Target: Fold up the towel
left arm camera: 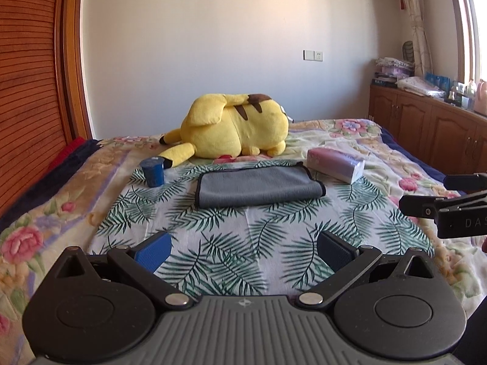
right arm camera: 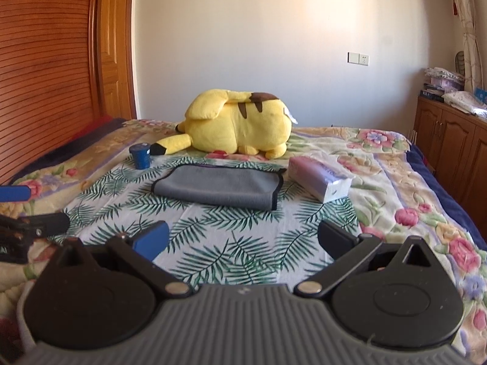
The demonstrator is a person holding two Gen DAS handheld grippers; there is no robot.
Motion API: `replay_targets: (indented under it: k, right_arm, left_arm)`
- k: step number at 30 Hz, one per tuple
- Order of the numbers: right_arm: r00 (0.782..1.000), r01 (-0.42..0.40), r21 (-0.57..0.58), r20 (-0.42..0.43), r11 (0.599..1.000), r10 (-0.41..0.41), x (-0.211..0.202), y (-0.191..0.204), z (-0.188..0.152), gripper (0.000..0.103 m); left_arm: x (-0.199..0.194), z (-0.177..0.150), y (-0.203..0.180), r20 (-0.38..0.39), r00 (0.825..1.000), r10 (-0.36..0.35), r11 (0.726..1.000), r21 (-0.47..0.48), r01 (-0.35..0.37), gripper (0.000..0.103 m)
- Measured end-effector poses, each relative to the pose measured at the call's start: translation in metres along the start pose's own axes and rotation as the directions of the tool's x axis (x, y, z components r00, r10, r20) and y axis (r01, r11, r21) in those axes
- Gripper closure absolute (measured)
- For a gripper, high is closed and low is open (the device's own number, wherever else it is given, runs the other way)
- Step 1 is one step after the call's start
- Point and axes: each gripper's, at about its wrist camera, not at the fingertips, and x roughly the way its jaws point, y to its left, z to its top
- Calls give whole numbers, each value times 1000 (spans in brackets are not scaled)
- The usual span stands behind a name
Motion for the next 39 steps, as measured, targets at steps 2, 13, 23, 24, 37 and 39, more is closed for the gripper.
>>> replay_targets:
  k: [2, 13, 23, 24, 37, 39]
  right_arm:
    - [1000, -1, -7, -3, 1000, 1, 0, 3, -3, 0]
    - [1000, 1, -8, -23, 1000, -2, 5, 4, -16, 0]
    - [1000, -1, 13, -21, 1000, 2, 9, 1, -21, 0]
    - [1000, 2, 15, -18, 1000, -1, 8, 0, -21, 0]
    - [999, 25, 18, 33, 1000, -25, 1, -1, -21, 0]
    - [999, 26, 21, 40, 999, -27, 1, -2, -21, 0]
  left_arm:
    - [2, -4, -1, -9, 1000, -4, 1000, -2, 4, 16]
    - [7, -18, 2, -25, 1000, 1, 1000, -15, -1, 16]
    - [6, -19, 1, 8, 1000, 8, 1000, 2, -8, 16]
    - [6, -18, 1, 12, 1000, 10, 1000, 1, -10, 16]
    - [-7, -14, 1, 88, 996, 33, 999, 11, -34, 16]
    - [-9, -13, 1, 97, 995, 34, 999, 12, -35, 16]
